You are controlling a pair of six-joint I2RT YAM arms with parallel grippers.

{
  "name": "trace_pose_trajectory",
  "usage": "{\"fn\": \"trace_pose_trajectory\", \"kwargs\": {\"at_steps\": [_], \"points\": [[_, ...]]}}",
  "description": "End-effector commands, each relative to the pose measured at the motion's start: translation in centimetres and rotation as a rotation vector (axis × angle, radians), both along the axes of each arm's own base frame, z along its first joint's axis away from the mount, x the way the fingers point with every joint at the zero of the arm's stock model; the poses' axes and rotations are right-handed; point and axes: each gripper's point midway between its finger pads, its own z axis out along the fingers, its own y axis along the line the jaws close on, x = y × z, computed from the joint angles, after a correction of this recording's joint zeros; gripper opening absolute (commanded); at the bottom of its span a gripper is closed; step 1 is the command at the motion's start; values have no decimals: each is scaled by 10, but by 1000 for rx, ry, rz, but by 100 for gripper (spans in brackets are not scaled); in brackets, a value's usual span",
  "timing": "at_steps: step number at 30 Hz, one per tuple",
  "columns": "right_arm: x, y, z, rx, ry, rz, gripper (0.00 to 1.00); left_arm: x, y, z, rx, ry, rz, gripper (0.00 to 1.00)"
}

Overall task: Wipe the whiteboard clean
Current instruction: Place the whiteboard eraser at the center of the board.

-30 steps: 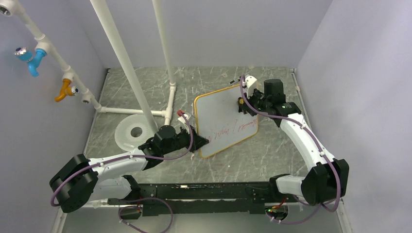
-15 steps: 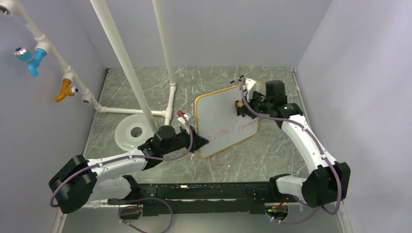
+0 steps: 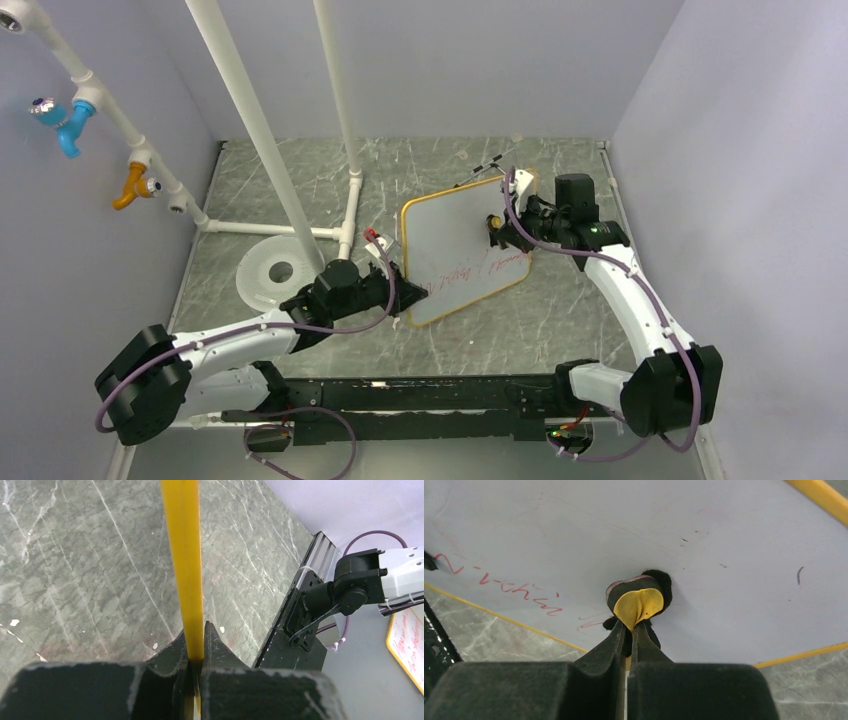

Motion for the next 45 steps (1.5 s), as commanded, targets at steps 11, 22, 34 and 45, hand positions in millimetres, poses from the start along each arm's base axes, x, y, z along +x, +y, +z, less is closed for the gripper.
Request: {"fn": "trace_pose_trajectory", "kwargs": {"at_steps": [11,22,34,45], "points": [[-37,-28,-23,-54,52,72,0,39,23,85,-44,-307,143,0],[-80,-61,-83,-270,179,96,1,48,17,88,-18,-409,118,0],[-111,-79,-150,-442,282,241,12,47,19,68,-66,-357,93,0],[-111,-69,-125,-456,195,348,88,39,22,53,-51,-342,42,0]]}}
